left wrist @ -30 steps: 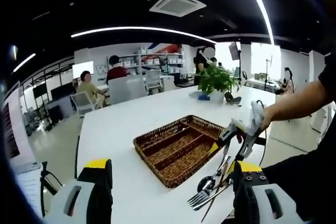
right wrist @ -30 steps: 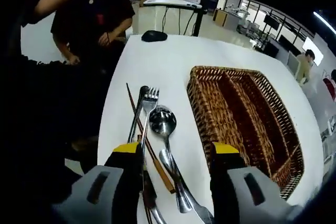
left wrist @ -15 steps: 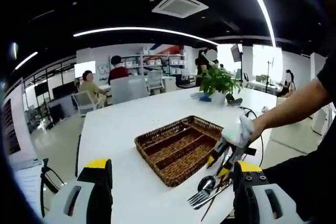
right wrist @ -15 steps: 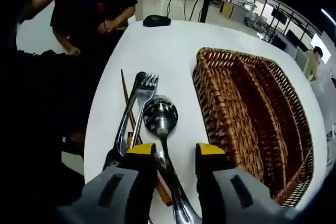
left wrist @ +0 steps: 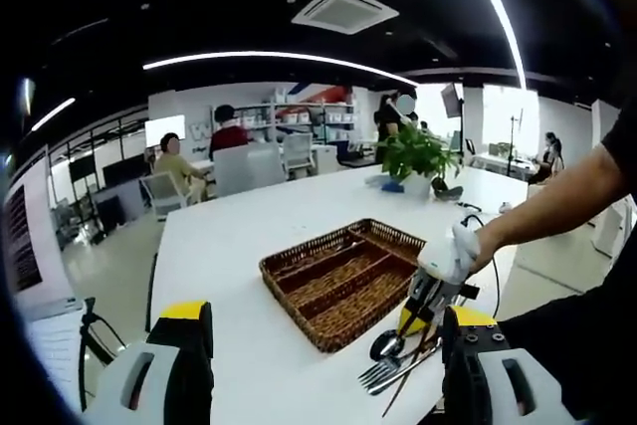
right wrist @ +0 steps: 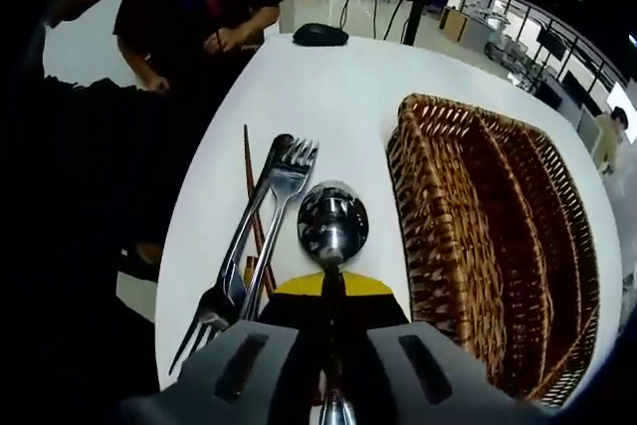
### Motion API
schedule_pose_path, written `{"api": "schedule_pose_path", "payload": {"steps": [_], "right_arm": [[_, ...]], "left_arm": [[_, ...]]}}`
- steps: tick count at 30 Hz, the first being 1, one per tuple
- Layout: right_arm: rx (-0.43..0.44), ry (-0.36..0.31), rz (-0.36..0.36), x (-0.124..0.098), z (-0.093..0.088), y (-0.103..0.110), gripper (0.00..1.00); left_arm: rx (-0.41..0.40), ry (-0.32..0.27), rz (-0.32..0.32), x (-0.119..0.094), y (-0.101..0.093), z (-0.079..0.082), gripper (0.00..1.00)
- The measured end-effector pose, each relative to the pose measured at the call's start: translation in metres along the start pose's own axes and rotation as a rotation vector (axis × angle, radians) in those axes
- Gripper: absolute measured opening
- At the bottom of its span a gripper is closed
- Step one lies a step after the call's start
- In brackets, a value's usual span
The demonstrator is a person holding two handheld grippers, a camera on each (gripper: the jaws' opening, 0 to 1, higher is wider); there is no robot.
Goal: Arrange the knives, forks, and spoons in their matching storage slots by inserting each utensil handle-first until every utensil is classified and aligned in the correct compartment
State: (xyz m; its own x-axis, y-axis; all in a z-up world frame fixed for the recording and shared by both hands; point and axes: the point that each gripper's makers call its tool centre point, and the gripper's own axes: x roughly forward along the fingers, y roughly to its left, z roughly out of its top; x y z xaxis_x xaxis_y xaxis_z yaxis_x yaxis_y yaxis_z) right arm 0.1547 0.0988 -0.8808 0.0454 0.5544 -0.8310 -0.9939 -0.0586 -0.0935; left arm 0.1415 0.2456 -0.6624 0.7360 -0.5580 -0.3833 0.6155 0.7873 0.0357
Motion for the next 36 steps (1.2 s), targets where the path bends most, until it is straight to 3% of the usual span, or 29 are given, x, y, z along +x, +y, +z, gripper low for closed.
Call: {"api": "schedule_pose_path", "payload": {"steps": [7, 14, 18, 21, 30, 36], "right_arm": [[-0.042, 0.039, 0.012, -0.002, -0.003, 0.004, 0.00], [-0.064, 0.064, -0.030, -0.021, 0.006, -0.009, 0.00], [-0.075, 0.084, -0.028, -0.036, 0.013, -0.016, 0.00], [-0.071, 0.136, -0.046, -0.050, 0.013, -0.018, 0.00], [-0.116, 0.132, -0.113, -0.097, 0.036, -0.028, 0.00], [-0.119, 0.119, -0.132, -0.123, 0.045, -0.021, 0.00]], "left_arm": [[0.001, 0.008, -0.005, -0.001, -0.001, -0.002, 1.00], [0.010, 0.015, -0.016, -0.002, -0.006, -0.002, 1.00], [0.012, 0.017, -0.017, -0.002, -0.007, -0.003, 1.00], [0.006, 0.013, -0.012, -0.004, -0.006, -0.002, 1.00], [-0.001, 0.004, -0.017, -0.005, -0.012, -0.002, 1.00], [-0.004, -0.011, -0.016, -0.004, -0.013, 0.001, 1.00]]}}
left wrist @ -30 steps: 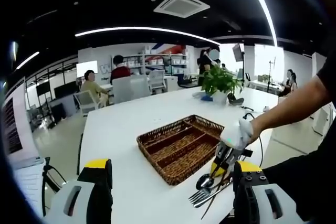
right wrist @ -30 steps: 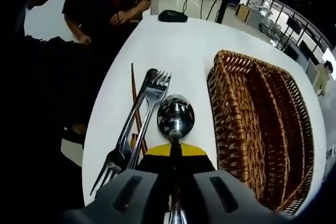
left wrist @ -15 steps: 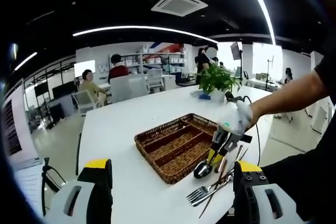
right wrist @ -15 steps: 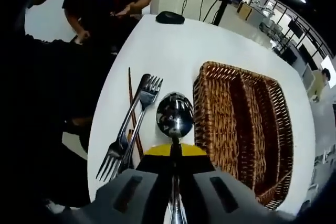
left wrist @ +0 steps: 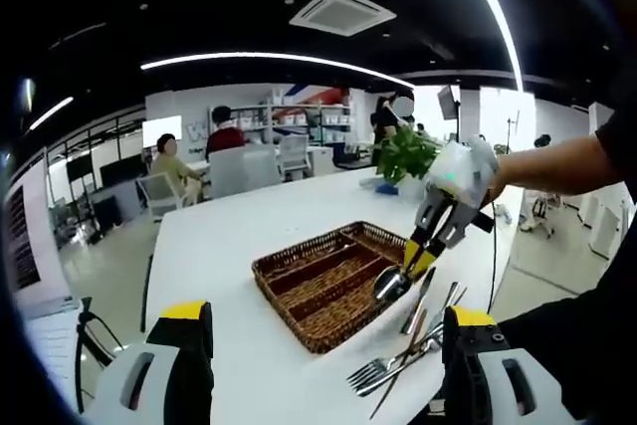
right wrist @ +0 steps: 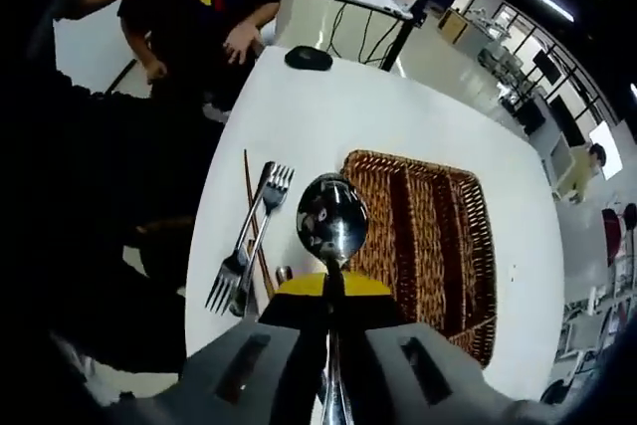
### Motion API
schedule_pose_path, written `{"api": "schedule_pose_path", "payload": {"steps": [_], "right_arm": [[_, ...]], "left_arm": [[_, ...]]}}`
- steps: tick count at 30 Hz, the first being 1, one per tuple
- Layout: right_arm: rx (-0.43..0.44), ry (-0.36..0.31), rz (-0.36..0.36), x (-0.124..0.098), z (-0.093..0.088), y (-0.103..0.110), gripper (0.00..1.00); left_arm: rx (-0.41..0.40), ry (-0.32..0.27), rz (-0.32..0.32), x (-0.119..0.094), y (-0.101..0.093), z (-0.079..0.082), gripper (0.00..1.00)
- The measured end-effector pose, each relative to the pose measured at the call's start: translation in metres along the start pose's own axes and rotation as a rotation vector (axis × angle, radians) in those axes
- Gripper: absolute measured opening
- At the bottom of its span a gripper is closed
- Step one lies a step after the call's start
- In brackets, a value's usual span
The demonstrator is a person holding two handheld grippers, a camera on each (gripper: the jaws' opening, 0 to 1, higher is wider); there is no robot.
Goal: Arrange the knives, forks, and spoons in their matching storage slots by inserting each utensil handle-first until every utensil is classified and aligned in the correct compartment
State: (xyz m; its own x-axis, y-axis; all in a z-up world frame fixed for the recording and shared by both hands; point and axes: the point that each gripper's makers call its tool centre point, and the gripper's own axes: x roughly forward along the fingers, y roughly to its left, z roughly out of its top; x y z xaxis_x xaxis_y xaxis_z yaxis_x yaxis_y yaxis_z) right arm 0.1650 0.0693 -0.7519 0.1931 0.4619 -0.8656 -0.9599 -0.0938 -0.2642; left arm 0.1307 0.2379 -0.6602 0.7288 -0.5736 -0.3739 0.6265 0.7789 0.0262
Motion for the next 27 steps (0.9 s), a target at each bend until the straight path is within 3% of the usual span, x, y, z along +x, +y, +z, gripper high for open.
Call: {"api": "schedule_pose_path", "payload": {"steps": [15, 27], "right_arm": [[-0.010, 0.004, -0.026, -0.065, 0.005, 0.000, 0.00], [-0.021, 0.024, -0.038, -0.067, -0.004, 0.005, 0.00]], "left_arm": [[-0.005, -0.005, -0.020, 0.006, -0.018, 0.000, 1.00], [0.003, -0.005, -0.022, 0.006, -0.022, 0.003, 1.00]]}}
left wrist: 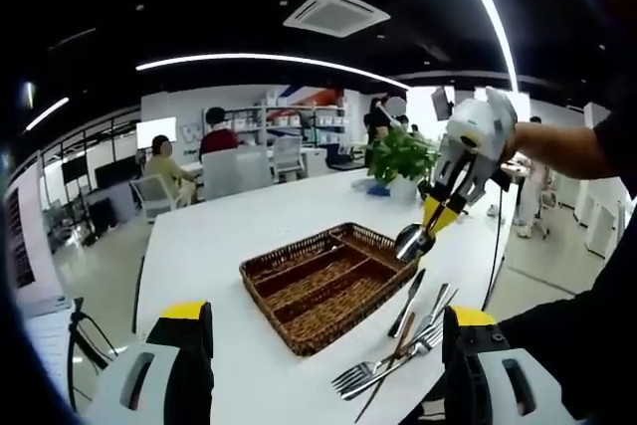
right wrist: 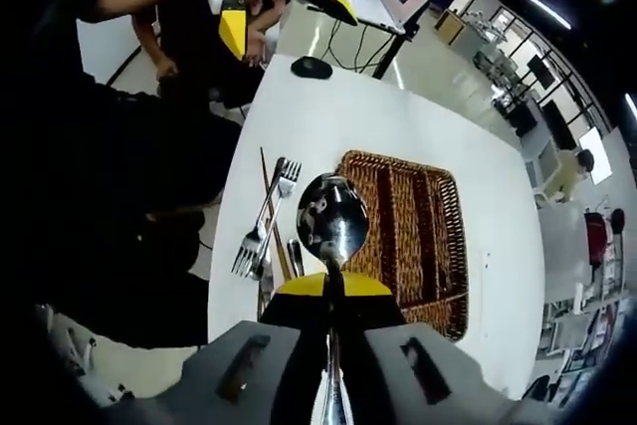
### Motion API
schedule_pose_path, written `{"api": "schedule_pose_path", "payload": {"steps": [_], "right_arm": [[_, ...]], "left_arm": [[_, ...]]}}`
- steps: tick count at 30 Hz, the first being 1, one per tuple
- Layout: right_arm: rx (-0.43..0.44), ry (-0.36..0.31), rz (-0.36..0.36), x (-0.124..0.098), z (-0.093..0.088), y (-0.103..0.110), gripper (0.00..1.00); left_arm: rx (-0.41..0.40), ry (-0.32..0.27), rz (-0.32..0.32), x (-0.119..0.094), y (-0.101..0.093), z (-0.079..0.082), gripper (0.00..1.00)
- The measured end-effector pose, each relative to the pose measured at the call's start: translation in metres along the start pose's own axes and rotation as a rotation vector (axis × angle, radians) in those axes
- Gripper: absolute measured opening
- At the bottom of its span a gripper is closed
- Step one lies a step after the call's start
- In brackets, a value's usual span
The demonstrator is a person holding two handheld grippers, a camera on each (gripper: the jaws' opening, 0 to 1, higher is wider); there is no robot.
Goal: Arrange the knives, forks, and spoons in their matching storage slots by inserting each utensil handle-first until every utensil is classified and aligned in the correct compartment
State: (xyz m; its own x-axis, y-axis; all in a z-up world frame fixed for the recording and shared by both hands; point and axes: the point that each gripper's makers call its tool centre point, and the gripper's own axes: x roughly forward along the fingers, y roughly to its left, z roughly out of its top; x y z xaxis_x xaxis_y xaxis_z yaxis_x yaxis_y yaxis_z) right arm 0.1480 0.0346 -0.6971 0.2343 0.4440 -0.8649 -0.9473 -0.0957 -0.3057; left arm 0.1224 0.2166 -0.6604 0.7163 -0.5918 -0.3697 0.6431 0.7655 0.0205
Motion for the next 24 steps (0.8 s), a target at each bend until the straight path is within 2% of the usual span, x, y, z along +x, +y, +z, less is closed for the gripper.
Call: {"api": "schedule_pose_path", "payload": {"steps": [12, 24], "right_arm": [[-0.041, 0.014, 0.007, 0.003, 0.005, -0.019, 0.00], [-0.081, 0.029, 0.011, 0.018, 0.013, -0.059, 0.00]], "left_arm": [[-0.006, -0.006, 0.007, -0.001, 0.000, 0.001, 1.00], [-0.019, -0.003, 0.021, 0.002, 0.005, -0.002, 1.00]]}}
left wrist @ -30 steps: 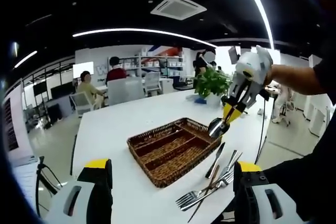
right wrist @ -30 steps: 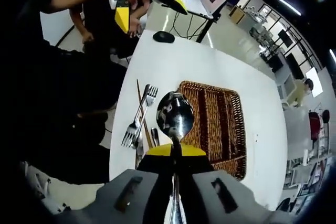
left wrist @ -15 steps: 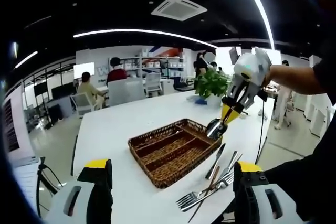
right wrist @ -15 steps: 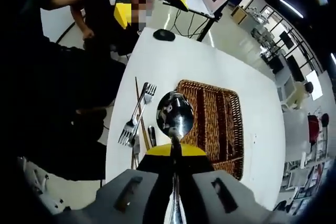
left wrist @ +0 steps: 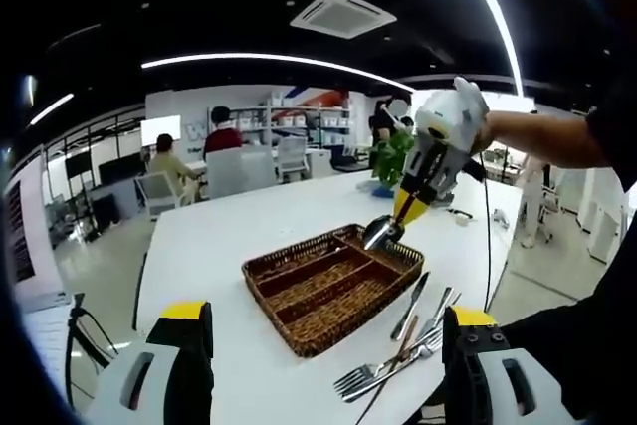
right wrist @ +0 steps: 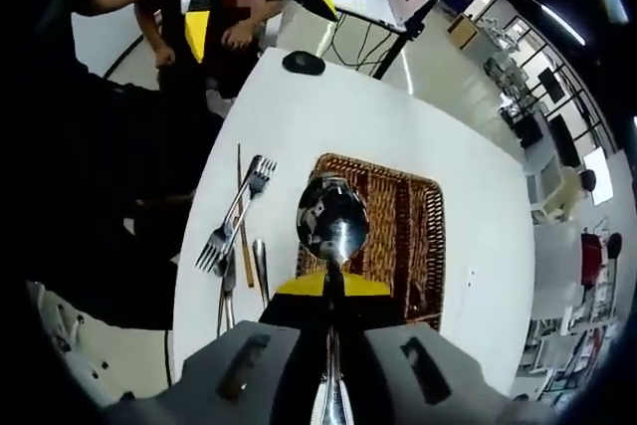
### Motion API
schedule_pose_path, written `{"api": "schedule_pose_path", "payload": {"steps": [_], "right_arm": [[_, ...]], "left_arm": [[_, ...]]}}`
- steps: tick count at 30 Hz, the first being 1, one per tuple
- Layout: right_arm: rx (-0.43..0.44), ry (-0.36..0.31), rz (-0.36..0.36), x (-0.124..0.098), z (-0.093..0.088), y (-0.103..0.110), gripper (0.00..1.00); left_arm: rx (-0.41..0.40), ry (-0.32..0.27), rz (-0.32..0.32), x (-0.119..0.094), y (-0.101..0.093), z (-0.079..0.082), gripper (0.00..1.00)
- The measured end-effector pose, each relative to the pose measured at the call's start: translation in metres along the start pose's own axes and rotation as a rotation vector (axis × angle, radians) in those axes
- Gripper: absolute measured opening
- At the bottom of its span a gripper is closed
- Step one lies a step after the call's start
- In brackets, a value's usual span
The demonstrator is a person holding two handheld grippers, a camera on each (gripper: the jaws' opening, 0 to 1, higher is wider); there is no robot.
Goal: Arrange the knives, forks, and spoons in their matching storage slots by inserting each utensil handle-first until every utensil is classified and aligned in the correct compartment
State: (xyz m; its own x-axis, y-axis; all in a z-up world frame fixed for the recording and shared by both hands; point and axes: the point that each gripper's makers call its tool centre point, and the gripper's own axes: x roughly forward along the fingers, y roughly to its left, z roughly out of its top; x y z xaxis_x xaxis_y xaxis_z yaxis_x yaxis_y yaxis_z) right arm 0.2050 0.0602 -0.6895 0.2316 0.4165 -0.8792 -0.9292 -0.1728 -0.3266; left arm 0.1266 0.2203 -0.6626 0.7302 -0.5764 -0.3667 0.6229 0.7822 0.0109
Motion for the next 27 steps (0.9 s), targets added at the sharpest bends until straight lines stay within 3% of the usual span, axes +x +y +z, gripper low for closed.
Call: {"api": "schedule_pose_path", "payload": {"steps": [16, 21, 27], "right_arm": [[-0.067, 0.008, 0.008, 0.028, 0.008, -0.059, 0.00], [-0.072, 0.015, 0.008, 0.046, 0.010, -0.086, 0.00], [-0.100, 0.040, 0.015, 0.061, 0.010, -0.100, 0.00]], "left_arm": [[-0.012, 0.020, 0.013, 0.001, 0.011, -0.006, 1.00], [-0.015, 0.018, 0.022, 0.003, 0.013, -0.009, 1.00], [-0.028, 0.031, 0.033, 0.005, 0.016, -0.015, 1.00]]}}
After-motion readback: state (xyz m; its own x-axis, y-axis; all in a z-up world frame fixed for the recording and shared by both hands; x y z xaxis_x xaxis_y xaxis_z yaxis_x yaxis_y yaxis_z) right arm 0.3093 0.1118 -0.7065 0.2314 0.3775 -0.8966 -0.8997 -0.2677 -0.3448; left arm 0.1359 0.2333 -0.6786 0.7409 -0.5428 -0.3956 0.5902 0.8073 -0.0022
